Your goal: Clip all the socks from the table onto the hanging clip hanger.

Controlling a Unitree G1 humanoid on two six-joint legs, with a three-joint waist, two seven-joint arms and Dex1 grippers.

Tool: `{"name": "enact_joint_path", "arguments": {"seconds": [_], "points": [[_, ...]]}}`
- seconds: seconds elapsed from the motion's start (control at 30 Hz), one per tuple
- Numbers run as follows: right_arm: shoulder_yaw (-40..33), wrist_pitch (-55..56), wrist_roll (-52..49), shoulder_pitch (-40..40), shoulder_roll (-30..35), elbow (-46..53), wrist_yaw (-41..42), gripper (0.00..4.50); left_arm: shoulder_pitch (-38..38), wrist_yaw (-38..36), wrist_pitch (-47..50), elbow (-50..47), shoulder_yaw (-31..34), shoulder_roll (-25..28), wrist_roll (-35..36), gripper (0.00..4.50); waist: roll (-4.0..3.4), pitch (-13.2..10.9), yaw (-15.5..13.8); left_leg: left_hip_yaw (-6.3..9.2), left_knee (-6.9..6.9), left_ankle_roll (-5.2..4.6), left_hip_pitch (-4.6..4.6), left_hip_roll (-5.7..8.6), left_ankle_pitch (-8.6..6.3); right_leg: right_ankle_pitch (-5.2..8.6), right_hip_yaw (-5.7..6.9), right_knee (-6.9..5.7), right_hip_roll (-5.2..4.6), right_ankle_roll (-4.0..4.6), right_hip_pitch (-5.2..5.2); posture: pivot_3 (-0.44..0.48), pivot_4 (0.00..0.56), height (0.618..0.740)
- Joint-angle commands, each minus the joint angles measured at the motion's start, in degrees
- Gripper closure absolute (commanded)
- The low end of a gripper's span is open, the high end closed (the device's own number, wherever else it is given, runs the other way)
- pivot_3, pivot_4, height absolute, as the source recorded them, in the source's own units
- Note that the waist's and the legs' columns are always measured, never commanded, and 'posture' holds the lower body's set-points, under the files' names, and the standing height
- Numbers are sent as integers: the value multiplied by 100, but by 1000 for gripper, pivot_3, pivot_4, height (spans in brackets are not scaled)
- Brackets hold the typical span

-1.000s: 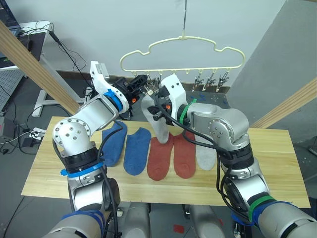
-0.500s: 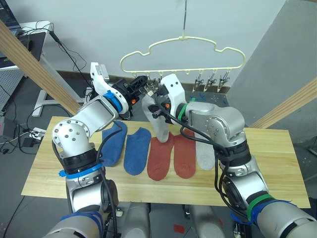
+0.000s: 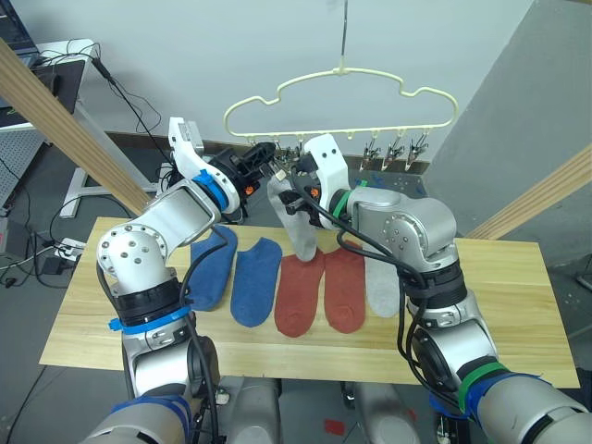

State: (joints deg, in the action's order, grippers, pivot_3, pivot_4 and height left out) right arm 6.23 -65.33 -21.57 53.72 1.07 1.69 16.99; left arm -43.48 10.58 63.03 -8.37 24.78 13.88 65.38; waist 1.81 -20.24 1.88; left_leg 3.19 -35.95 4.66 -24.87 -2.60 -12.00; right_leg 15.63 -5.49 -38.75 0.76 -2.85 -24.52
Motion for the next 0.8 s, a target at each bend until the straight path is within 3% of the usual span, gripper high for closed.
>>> {"name": "enact_joint_path", "arguments": {"seconds": [0.03, 0.13, 0.43, 0.57, 0.73, 0.8], "points": [[-137, 141, -88, 181, -80, 209, 7, 4469, 92, 13, -68, -83, -18, 90, 41, 4389, 0, 0, 0, 0, 0, 0, 0, 0, 0, 0, 0, 0, 0, 0, 0, 51, 341, 740], [-164, 127, -91, 191, -89, 215, 9, 4469, 101, -38, -110, -80, -37, 82, 52, 4389, 0, 0, 1, 0, 0, 0, 0, 0, 0, 0, 0, -1, 0, 0, -1, 50, 342, 740], [-180, 47, -136, 155, -100, 297, 21, 4500, 110, -28, -141, -56, -67, 89, 209, 1627, 0, 0, -20, -1, 0, 1, -19, 0, 1, 0, 0, -2, -1, 0, -20, 45, 344, 740], [-193, -33, -196, 121, -108, 352, 53, 3481, 144, -64, -130, -123, -71, 90, 360, 1609, 0, 0, -19, -1, 0, 2, -27, 0, 1, 0, 0, -7, -2, 0, -32, 47, 347, 740], [-156, -94, -205, 73, -91, 436, 46, 1756, 251, -167, -131, -269, -154, 270, 304, 1609, 0, 0, -11, -1, -1, 13, -54, -1, 8, -1, 0, -20, -1, 2, -68, 49, 346, 740], [-150, -141, -216, 36, -75, 501, 51, 1756, 375, -277, -100, -384, -277, 430, 189, 1609, 0, 0, -12, 0, -1, 15, -61, -2, 9, -1, 1, -21, -1, 2, -76, 49, 346, 740]]}}
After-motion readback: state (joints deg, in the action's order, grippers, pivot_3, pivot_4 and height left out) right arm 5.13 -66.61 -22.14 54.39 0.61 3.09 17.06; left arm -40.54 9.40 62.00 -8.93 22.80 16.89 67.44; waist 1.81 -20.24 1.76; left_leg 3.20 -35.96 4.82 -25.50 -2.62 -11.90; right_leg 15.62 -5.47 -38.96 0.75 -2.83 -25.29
